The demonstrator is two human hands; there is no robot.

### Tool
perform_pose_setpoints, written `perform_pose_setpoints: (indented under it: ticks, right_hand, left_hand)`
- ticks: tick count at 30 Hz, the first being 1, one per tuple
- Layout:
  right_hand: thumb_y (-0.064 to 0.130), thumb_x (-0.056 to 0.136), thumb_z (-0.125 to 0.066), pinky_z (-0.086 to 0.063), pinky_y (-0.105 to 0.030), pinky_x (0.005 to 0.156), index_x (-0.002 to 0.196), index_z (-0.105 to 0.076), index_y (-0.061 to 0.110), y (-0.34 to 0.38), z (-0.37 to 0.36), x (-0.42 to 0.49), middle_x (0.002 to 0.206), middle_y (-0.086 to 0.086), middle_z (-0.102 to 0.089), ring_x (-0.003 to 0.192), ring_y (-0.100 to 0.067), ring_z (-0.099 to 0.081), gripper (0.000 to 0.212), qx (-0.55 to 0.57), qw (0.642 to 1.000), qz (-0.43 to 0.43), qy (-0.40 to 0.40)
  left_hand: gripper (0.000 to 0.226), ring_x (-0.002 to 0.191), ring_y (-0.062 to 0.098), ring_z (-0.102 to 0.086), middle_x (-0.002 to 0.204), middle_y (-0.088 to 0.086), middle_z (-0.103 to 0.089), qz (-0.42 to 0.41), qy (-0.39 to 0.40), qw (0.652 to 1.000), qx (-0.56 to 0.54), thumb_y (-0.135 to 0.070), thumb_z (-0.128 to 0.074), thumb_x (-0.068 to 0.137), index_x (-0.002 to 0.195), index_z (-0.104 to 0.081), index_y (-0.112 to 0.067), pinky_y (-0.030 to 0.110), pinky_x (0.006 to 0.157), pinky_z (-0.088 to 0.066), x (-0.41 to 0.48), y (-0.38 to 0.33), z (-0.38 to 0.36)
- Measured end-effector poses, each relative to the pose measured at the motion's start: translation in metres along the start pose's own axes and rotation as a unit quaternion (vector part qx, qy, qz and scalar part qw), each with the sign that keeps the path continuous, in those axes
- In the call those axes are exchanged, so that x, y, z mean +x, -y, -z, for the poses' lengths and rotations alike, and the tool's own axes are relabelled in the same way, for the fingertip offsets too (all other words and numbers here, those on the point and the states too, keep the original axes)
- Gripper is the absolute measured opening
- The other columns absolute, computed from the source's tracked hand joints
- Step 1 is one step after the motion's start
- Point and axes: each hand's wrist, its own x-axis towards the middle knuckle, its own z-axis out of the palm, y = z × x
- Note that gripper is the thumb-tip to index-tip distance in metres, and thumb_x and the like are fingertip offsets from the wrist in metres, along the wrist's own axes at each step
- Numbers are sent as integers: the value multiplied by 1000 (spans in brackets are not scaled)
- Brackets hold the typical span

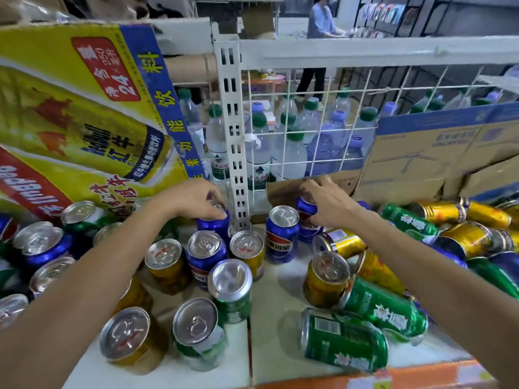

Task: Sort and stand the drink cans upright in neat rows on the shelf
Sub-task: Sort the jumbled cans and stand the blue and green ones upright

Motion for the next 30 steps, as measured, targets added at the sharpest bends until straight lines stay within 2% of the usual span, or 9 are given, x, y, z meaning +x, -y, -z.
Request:
perform_pose_setpoints:
  ticks: [2,4,7,9,12,15,22,26,30]
  right_hand:
    - [16,73,-74,-42,-34,91,139,-35,15,-3,1,-2,133,-14,-37,116,-34,-49,77,29,999,25,4]
    - [13,74,-72,-40,-31,95,141,-33,15,-8,3,-4,137,-12,-37,120,-30,-47,78,63,997,42,10]
    - [18,76,-74,-38,-31,97,142,-30,13,-20,5,-8,139,-13,-39,124,-31,-45,79,81,995,57,11]
    - [26,75,-77,-37,-31,97,143,-30,12,-29,3,-11,138,-15,-41,124,-31,-45,83,98,993,60,11]
    - [23,76,-76,-36,-31,95,142,-32,14,-40,1,-15,135,-15,-44,125,-29,-41,80,102,993,55,-4]
    - [22,80,-71,-36,-31,94,140,-35,13,-56,3,-23,134,-13,-44,124,-30,-42,70,95,995,38,-3]
    - [34,81,-69,-40,-36,97,132,-50,12,-115,6,-55,125,-17,-53,117,-34,-49,59,72,997,0,16]
    - [36,84,-65,-40,-34,90,131,-50,15,-146,8,-78,122,-15,-57,112,-33,-52,54,41,999,-11,5]
    - [42,86,-62,-36,-34,95,137,-43,14,-175,10,-97,123,-17,-53,118,-34,-47,61,29,998,-52,20]
  left_hand:
    - [41,106,19,-57,120,3,-61,20,5,1000,18,-41,-69,83,118,-62,-21,33,89,-48,-3,-5,6]
    - [43,107,23,-55,120,7,-60,56,-8,994,95,-45,-63,85,118,-59,-17,33,87,-48,-6,-15,7]
    - [48,107,29,-55,116,10,-59,88,-69,979,169,-52,-55,87,117,-56,-15,37,84,-50,-12,-39,2]
    - [44,106,31,-56,116,10,-59,81,-123,975,164,-52,-53,89,117,-55,-18,35,77,-48,-18,-63,0]
    - [37,104,30,-57,112,9,-61,34,-194,970,146,-45,-54,90,115,-57,-17,36,75,-46,-28,-104,-1]
    - [34,97,27,-57,102,5,-62,-17,-215,970,110,-45,-55,89,110,-56,-18,35,70,-43,-28,-137,-5]
    - [39,102,26,-57,112,4,-60,-102,-136,980,104,-46,-56,89,120,-54,-22,36,80,-48,-8,-201,-27]
    - [44,107,28,-56,116,7,-61,-103,-39,983,149,-50,-54,88,120,-56,-20,35,85,-48,14,-235,-44]
    - [46,105,30,-56,115,11,-61,-120,14,973,195,-48,-52,89,119,-57,-14,38,85,-49,30,-266,-62]
